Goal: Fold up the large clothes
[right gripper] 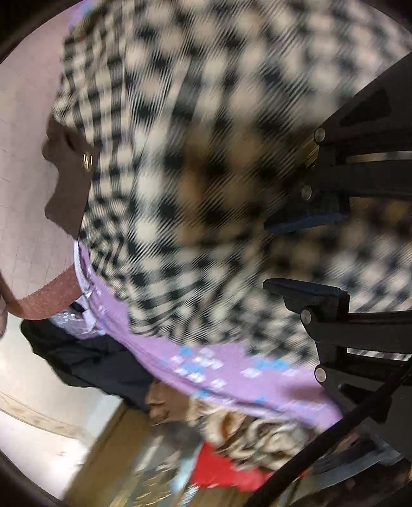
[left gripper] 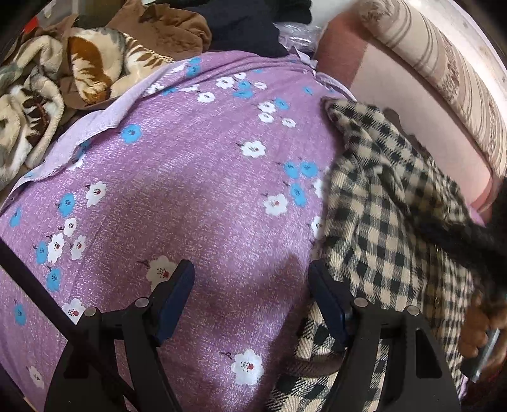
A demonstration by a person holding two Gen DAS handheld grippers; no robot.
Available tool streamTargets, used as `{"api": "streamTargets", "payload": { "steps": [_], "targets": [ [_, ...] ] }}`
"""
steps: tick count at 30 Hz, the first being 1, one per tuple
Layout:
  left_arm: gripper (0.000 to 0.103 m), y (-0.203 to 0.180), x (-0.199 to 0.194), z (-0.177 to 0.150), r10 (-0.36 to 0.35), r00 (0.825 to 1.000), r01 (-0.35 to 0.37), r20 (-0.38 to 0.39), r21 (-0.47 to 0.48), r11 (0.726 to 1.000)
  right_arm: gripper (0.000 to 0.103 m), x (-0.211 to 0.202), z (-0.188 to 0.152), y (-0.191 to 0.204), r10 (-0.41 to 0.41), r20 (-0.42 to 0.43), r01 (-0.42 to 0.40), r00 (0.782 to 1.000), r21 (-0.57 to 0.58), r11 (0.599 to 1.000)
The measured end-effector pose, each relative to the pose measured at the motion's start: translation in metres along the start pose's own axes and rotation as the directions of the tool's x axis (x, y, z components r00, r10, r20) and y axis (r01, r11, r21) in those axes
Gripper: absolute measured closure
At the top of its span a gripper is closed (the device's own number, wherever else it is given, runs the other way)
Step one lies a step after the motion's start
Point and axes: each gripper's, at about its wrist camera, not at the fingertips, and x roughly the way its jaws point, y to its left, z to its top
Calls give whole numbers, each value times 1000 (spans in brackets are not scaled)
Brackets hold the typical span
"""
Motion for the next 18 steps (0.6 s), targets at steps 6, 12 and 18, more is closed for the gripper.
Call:
{"api": "streamTargets", "payload": {
  "steps": [6,12,18],
  "targets": [
    [30,-5,-2,-11,-12,1000,13,-14,76,997,68,-93,-60,-50,-85,83,86,993,-3,996],
    [30,-7,-9,-31,-131,990,136,-55,114,984,62,-169,-136,-133,-307,129,290,943,134,947],
    [40,-19,-21,-65,-260,957,273,-126,107,956,62,-192,-182,-169,-238,161,196,958,237,951]
  ]
}}
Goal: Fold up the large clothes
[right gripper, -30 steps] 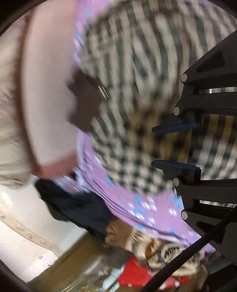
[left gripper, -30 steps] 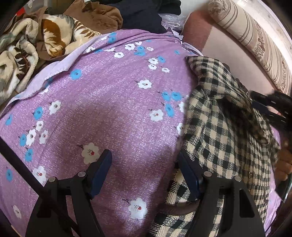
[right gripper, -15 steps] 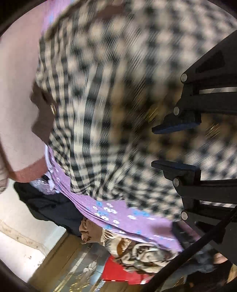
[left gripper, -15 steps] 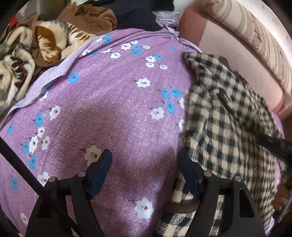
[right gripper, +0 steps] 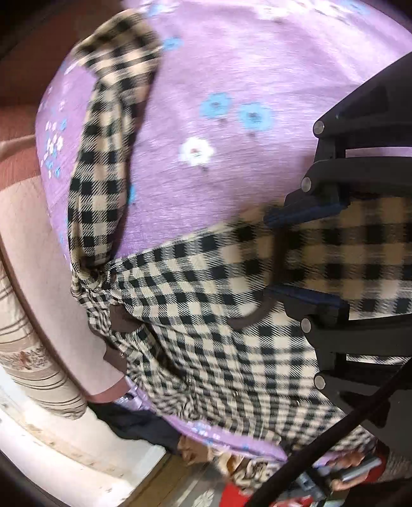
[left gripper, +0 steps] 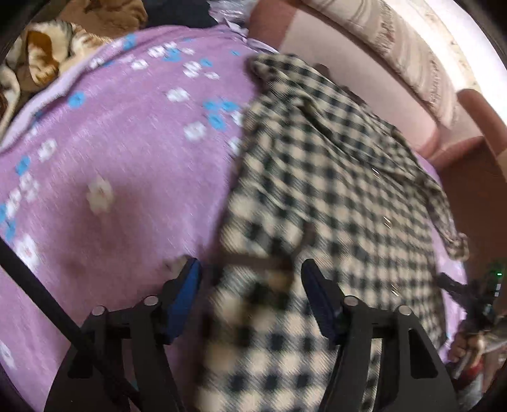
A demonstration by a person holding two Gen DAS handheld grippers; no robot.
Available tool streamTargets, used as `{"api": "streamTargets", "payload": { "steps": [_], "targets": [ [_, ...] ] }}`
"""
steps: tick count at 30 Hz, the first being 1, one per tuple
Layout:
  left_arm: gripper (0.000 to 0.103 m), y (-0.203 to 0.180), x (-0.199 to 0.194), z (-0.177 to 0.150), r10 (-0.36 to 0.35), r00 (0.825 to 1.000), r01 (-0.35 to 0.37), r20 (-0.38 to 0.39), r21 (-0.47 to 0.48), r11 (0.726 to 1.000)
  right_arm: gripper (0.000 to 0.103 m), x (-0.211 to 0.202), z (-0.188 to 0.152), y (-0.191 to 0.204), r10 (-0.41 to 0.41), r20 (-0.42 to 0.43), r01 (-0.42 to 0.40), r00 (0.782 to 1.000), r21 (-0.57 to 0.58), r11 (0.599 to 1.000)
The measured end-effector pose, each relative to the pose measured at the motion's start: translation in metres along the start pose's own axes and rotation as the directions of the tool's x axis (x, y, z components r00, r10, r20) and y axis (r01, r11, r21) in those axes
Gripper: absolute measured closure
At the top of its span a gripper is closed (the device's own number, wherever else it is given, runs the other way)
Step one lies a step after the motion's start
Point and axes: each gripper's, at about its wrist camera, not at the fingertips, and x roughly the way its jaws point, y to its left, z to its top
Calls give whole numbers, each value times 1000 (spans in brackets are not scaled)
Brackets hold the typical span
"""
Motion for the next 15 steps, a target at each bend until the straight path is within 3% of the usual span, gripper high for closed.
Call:
{"api": "streamTargets", "payload": {
  "steps": [2,5,7,9,13,15],
  "targets": [
    [40,-6,-2,-9,-17,1000,17,-5,-3,1000,62,0,-7,1,68,-31,-68,997,8,998],
    [40,-7,-10,-24,-16,1000,16,-5,-8,1000,62,-12,-12,3,102,-20,-102,995,-9,995],
    [40,-3,-20,-34,-13,1000,14,10,-33,999,62,-31,-10,0,70,70,-69,995,-12,998],
    [40,6,-30,-38,18,998,-15,52,-68,998,59,-42,-5,-12,-17,104,16,994,16,1000],
    [35,26,-42,-34,134,984,-120,122,-110,987,57,-28,-12,-38,-28,0,28,1000,84,996],
    [29,33,-36,-33,82,992,-70,95,-126,990,57,-28,-21,-38,-16,18,15,1000,77,997]
  ]
}}
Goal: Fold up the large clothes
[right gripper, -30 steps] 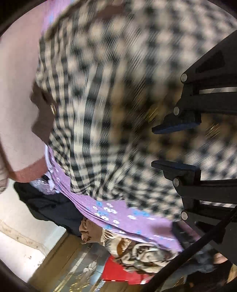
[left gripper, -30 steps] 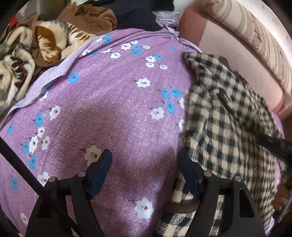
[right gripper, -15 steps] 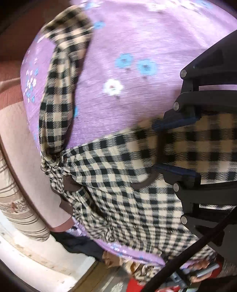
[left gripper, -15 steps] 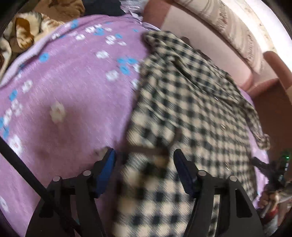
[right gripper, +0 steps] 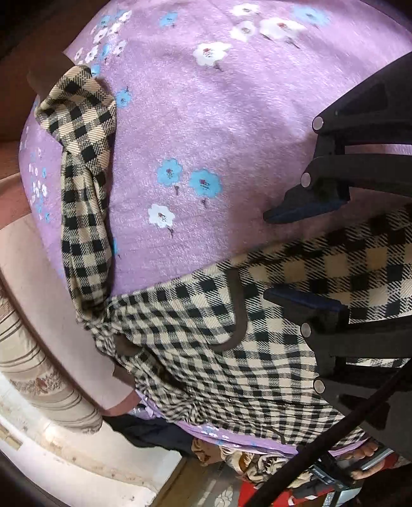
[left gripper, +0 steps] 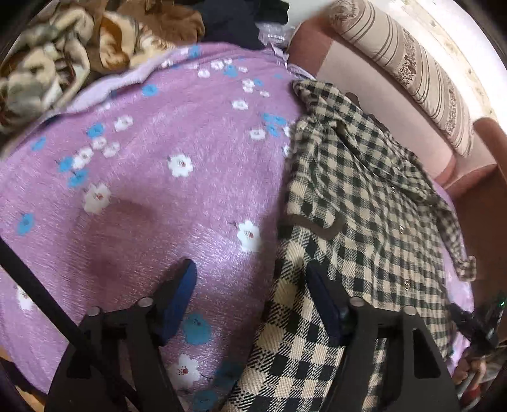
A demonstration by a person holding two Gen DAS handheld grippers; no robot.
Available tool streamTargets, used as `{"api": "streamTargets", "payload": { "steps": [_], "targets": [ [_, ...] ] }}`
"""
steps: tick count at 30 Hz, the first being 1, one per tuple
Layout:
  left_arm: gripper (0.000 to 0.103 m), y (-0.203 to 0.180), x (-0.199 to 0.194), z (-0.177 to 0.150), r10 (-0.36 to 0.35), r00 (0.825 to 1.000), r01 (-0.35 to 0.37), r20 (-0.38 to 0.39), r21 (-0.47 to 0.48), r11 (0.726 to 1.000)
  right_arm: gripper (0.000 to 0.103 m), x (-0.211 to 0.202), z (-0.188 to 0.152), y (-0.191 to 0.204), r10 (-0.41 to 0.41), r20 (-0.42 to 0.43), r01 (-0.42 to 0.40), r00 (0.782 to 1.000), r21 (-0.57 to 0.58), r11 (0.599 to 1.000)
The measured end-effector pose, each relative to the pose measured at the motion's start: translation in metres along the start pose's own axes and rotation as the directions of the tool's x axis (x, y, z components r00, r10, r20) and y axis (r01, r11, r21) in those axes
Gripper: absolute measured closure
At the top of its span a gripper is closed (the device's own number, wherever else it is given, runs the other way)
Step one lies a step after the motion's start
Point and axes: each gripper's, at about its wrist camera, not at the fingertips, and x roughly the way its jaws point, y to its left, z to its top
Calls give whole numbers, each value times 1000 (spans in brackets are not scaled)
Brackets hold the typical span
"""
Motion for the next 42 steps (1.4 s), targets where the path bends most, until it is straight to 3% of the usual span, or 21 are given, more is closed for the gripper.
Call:
{"api": "streamTargets", "payload": {
  "steps": [2,6,10,12,13,14,15,17,21,26,32,36,39,41,42],
  "targets": [
    [16,0,3,-1,-50,999,50,-5,-9,999,56,1,-6,4,47,-19,-47,999,-3,999],
    [16,-19,9,-13,-144,988,146,-64,35,989,56,3,-26,12,135,-29,-134,990,11,991],
    [17,-36,8,-31,-130,989,136,-66,88,987,56,4,-43,9,265,-42,-261,963,84,962],
    [33,-40,5,-37,-98,994,103,-54,96,990,60,3,-49,8,277,-25,-273,960,101,957],
    [55,-41,3,-40,-59,997,63,-46,102,993,69,1,-51,10,256,-21,-253,967,96,963],
    [86,-40,1,-42,-27,999,31,-43,106,994,81,1,-51,11,235,-22,-232,972,84,969],
    [94,-38,1,-43,-12,999,17,-53,99,995,89,1,-52,14,215,-25,-213,976,70,975],
    [94,-31,-4,-44,-26,998,30,-56,62,998,95,1,-52,15,207,-33,-204,978,68,976],
    [95,-36,-21,-52,10,1000,-8,-21,81,997,97,-11,-53,20,210,-30,-209,977,41,977],
    [99,-39,-49,-69,3,1000,-3,-1,77,997,98,-26,-61,18,241,-41,-240,970,23,970],
    [98,-14,-72,-81,-9,1000,9,5,33,999,97,-31,-81,15,239,-88,-239,967,14,971],
    [98,-11,-96,-81,-27,997,24,76,42,999,95,-37,-84,13,202,-100,-207,974,-37,978],
    [78,-27,-110,-73,-28,992,16,126,98,995,92,-48,-79,8,188,-87,-194,978,-68,979],
    [49,-43,-113,-63,-35,988,14,153,136,991,90,-56,-64,3,152,-50,-156,987,-78,985],
    [46,-52,-113,-58,-37,985,11,169,151,988,89,-60,-54,-1,117,-21,-118,993,-74,990]
  ]
}}
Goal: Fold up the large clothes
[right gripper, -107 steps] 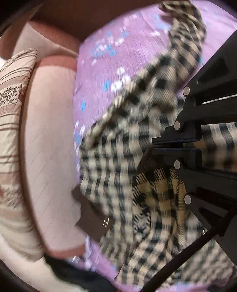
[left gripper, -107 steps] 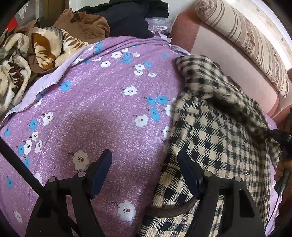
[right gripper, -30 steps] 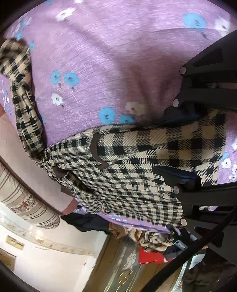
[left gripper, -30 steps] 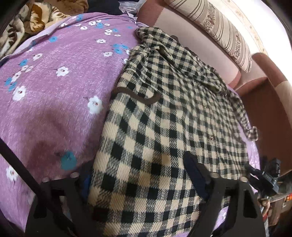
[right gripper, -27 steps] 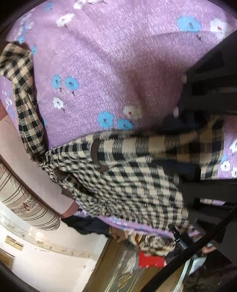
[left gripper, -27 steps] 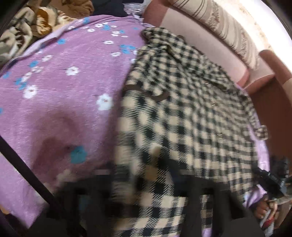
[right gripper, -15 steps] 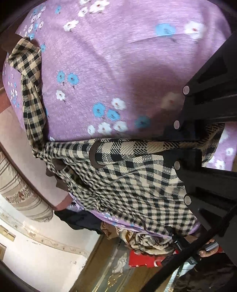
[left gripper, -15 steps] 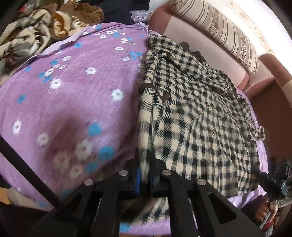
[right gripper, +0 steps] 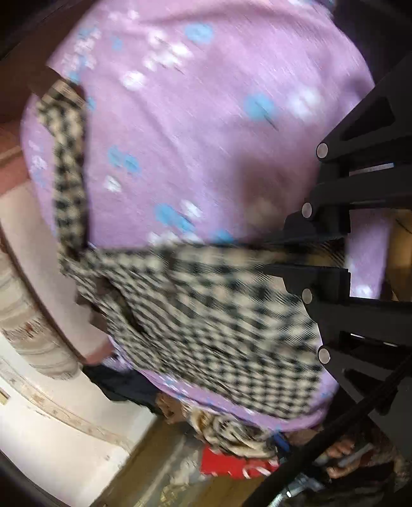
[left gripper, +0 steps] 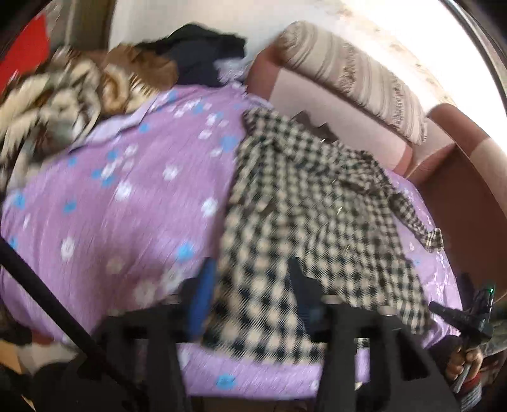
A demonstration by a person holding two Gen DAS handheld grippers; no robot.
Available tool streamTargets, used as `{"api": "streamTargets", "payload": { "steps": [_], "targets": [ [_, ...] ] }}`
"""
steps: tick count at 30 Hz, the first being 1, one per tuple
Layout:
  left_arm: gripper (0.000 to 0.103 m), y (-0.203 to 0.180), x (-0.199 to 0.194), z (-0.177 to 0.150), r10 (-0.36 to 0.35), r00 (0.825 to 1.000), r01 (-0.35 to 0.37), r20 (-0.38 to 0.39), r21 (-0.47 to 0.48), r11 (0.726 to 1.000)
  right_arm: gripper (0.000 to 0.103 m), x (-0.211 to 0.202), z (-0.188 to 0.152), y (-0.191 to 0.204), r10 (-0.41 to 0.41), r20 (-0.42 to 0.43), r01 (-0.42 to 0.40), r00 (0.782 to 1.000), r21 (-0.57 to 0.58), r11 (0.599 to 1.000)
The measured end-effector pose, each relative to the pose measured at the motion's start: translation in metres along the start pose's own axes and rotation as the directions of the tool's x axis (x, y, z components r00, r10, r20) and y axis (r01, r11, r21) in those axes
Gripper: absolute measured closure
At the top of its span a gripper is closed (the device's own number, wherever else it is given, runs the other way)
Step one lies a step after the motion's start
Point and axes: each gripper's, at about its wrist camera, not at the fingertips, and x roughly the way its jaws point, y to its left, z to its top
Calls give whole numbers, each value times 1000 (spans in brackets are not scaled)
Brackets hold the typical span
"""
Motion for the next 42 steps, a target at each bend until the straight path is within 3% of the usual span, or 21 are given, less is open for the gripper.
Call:
{"api": "streamTargets", "payload": {
  "steps": [5,9,11,14,17,20,24,25,26,28,31,34,36,39,42],
  "targets": [
    [35,-49,44,30,-31,999,29,18,89,996,67,-16,67,-35,-159,142,148,977,83,985],
    [35,-83,98,44,-53,999,53,-5,140,989,57,-1,132,-41,-239,162,230,957,74,970],
    [35,-91,119,43,-53,998,56,-23,157,986,56,11,164,-47,-259,153,242,954,120,963],
    [35,-96,143,35,-55,997,65,-58,185,981,56,32,201,-62,-193,124,153,973,274,949],
    [35,-94,161,26,-44,995,62,-89,217,974,56,59,230,-66,-193,51,159,980,388,908],
    [35,-89,175,23,-28,992,55,-123,222,974,56,88,246,-79,-192,-50,191,980,504,842],
    [35,-79,183,27,-80,985,104,-156,154,983,57,100,249,-103,-160,-25,134,987,681,720],
    [35,-77,184,28,-85,984,108,-157,145,983,65,101,250,-107,-168,-16,131,986,705,697],
    [35,-77,184,29,-86,984,108,-157,143,984,83,101,251,-109,-191,-16,145,981,712,687],
    [35,-78,186,28,-80,984,104,-157,148,984,95,104,254,-110,-243,-35,199,969,691,695],
    [35,-82,189,28,-64,985,90,-157,169,982,97,98,267,-100,-292,-11,236,956,620,749],
    [35,-86,190,26,-50,987,78,-150,193,978,97,69,285,-77,-311,127,202,942,527,826],
    [35,-88,189,25,-48,988,77,-147,201,977,98,41,288,-58,-237,258,108,937,433,895],
    [35,-88,189,25,-50,988,78,-144,198,977,98,19,269,-43,-180,318,70,931,330,941],
    [35,-88,189,24,-55,988,83,-146,191,978,98,24,221,-58,-179,263,85,948,331,940]
  ]
}}
